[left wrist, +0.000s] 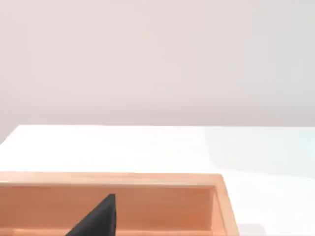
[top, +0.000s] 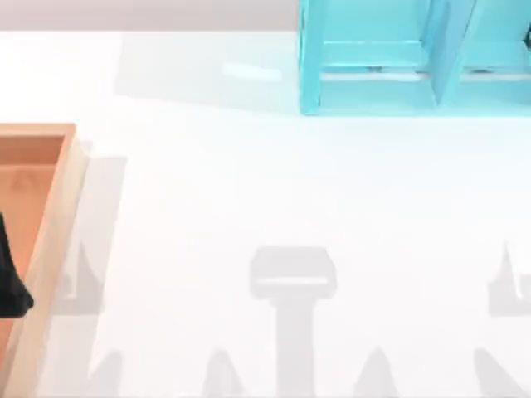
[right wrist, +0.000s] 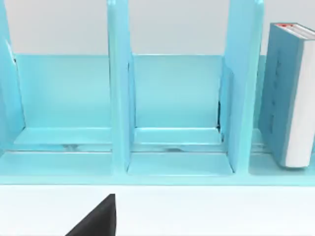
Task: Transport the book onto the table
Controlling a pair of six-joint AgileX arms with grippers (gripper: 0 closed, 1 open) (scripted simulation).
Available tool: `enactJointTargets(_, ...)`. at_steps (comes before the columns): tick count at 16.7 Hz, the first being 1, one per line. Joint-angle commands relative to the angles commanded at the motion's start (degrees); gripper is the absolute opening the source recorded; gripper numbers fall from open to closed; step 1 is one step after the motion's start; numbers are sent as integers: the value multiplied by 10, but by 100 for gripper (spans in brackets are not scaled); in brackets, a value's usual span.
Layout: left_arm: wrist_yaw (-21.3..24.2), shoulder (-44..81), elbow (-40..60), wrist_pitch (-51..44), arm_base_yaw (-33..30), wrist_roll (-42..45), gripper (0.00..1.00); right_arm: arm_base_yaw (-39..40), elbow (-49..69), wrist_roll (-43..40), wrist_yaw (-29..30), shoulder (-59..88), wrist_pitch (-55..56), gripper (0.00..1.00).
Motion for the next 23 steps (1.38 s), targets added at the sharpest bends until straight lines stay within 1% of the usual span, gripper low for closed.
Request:
enactJointTargets(4,0,0,0,0,0,0,100,-5,14,1,-6,16,17,100)
enactJointTargets(7,0,0,0,0,0,0,100,-25,61,1,-26,86,86,100)
enactJointTargets(9,0,0,0,0,0,0,100,-44,103,1,-44,163,151,100)
enactJointTargets(13,0,0,0,0,0,0,100,-91,197,0,-83,389,292,100)
enactJointTargets(18,0,0,0,0,0,0,100,-149,316,-3,-130,754,460,100)
enactJointTargets(21,0,0,0,0,0,0,100,-180,382,-6,-156,951,544,100)
enactJointTargets(23,0,0,0,0,0,0,100,-198,422,-8,-170,1057,589,100)
